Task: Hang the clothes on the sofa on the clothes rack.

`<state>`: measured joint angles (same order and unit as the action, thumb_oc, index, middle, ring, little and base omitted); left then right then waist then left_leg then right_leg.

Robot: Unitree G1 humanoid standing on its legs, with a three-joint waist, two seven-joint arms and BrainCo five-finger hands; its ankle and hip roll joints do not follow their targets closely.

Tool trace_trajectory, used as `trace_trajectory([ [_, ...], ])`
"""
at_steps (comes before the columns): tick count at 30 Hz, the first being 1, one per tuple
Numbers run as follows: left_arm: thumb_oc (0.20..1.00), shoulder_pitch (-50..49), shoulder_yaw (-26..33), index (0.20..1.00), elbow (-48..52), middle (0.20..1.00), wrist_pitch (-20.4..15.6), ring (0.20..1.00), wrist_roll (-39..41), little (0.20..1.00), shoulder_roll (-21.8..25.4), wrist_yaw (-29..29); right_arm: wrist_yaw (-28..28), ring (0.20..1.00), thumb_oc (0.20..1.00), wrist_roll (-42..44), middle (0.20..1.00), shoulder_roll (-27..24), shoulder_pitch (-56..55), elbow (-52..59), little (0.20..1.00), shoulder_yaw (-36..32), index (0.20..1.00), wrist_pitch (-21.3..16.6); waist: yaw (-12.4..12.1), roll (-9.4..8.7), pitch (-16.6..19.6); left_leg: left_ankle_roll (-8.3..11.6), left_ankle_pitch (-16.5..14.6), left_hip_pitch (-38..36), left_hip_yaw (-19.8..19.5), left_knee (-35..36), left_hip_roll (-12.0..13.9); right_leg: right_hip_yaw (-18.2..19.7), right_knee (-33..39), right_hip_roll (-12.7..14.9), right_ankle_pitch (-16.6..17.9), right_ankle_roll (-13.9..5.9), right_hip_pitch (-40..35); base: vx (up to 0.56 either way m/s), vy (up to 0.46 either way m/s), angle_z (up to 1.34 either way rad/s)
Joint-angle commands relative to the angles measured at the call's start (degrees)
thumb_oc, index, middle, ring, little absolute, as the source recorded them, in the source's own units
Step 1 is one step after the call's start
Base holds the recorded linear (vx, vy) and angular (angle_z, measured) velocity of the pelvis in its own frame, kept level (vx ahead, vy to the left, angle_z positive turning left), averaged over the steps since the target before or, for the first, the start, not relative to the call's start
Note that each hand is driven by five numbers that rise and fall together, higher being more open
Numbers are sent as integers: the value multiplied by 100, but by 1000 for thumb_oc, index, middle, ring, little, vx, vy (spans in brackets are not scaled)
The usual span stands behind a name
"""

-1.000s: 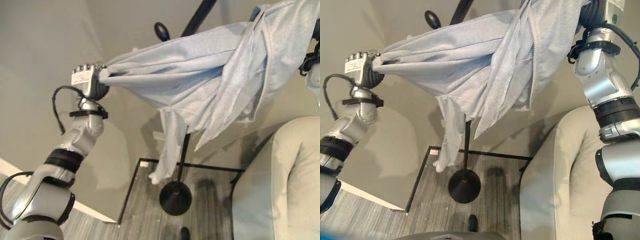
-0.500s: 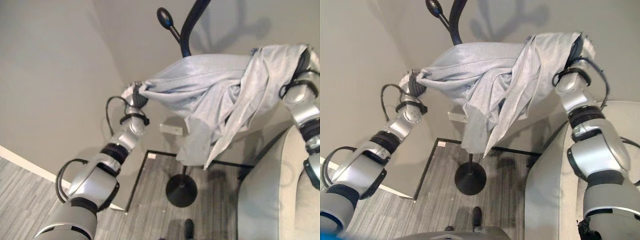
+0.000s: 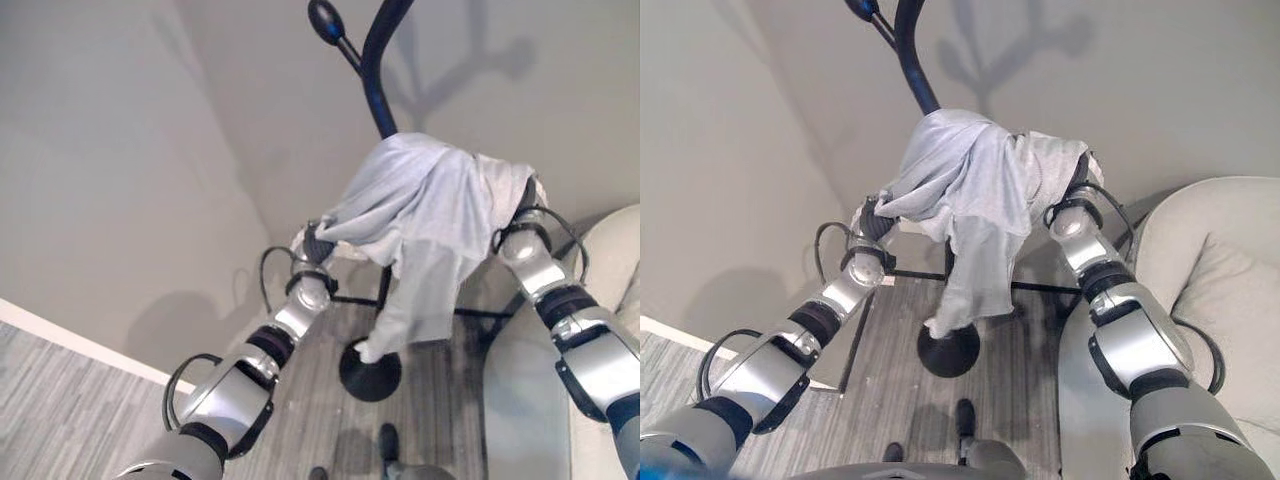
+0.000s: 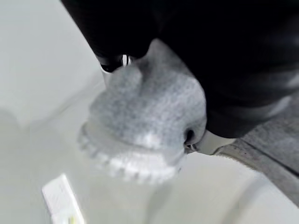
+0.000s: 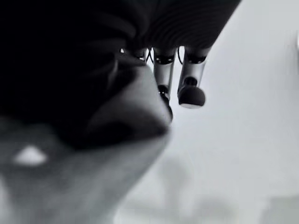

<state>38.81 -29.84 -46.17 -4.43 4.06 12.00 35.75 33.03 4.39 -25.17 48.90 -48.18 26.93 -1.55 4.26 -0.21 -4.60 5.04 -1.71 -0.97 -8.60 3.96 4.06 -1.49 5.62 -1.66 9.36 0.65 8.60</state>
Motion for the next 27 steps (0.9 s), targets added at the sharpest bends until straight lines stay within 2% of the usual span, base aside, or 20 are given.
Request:
trace_trajectory([
  [1,200,-296,225,200,3,200,-279,200,371,200,-102,-15,137,200,200,-131,200,361,-210,302,200,50,200,-372,-111,-456,299,179,317,-242,101,104,178,615,-211,185,-867,-435,-818,-7,10,-15],
  [2,476,-304,223,476,8,476,-276,476,371,476,-101,-14,138,200,200,-133,200,361,-220,310,200,48,200,-367,-115,-456,304,179,315,-244,105,104,179,618,-210,185,-866,-435,-818,-10,18,-8],
  [3,887,-446,227,887,158,887,-306,887,470,887,-170,-53,121,200,200,-144,200,448,-326,509,200,62,200,-357,-107,-454,307,171,298,-256,130,104,182,638,-209,180,-864,-431,-821,-11,23,-4],
  [4,1000,-768,186,1000,473,1000,-392,1000,719,1000,-276,-211,15,200,200,-158,200,585,-608,937,200,144,200,-377,-96,-442,306,158,274,-286,172,104,188,670,-201,173,-863,-427,-838,-11,23,-6],
  [5,1000,-775,184,1000,477,1000,-391,1000,719,1000,-275,-211,15,200,200,-160,200,585,-616,944,200,143,200,-374,-98,-443,310,158,273,-288,173,104,189,672,-200,173,-863,-427,-839,-14,22,-8],
  [6,1000,-990,144,1000,594,1000,-437,1000,854,1000,-356,-261,-95,291,291,-180,291,693,-800,1208,291,256,291,-374,-95,-448,318,143,240,-327,195,104,199,704,-197,169,-862,-422,-862,-9,14,-8],
  [7,1000,-1104,129,1000,651,1000,-452,1000,917,1000,-378,-312,-141,1000,1000,-179,1000,731,-902,1340,1000,302,1000,-376,-101,-449,326,136,220,-350,210,104,205,718,-191,166,-864,-419,-878,-14,18,-21],
  [14,1000,-1667,489,1000,854,1000,-483,1000,1186,1000,-280,-300,-316,1000,1000,-264,1000,469,-1221,1915,1000,259,1000,-275,-136,-478,387,123,123,-478,348,104,237,769,-169,171,-862,-421,-967,0,17,-8],
  [20,1000,-2151,1175,1000,715,1000,-500,1000,951,1000,-97,92,-54,1000,1000,-763,1000,69,-1833,2232,1000,-284,1000,-194,-167,-505,464,145,38,-537,490,104,238,732,-164,189,-868,-438,-1023,0,0,0],
  [22,1000,-2418,1389,1000,829,1000,-493,1000,557,1000,121,309,43,1000,1000,-980,1000,-62,-2280,2408,1000,-564,1000,-184,-194,-515,490,132,-4,-569,522,104,241,734,-144,193,-866,-452,-1058,2,7,-3],
  [24,1000,-2743,1500,1000,975,1000,-493,1000,448,1000,259,231,89,1000,1000,-1156,1000,-195,-2551,2620,1000,-795,1000,-171,-210,-519,510,123,-18,-593,553,104,245,757,-140,195,-861,-468,-1067,4,12,-8],
  [27,1000,-3064,1677,1000,881,1000,-416,1000,701,1000,412,-280,127,1000,1000,-1380,1000,-369,-3011,2960,1000,-1227,1000,-92,-191,-473,503,95,-41,-624,603,104,247,790,-141,193,-844,-489,-1064,-12,25,-17],
])
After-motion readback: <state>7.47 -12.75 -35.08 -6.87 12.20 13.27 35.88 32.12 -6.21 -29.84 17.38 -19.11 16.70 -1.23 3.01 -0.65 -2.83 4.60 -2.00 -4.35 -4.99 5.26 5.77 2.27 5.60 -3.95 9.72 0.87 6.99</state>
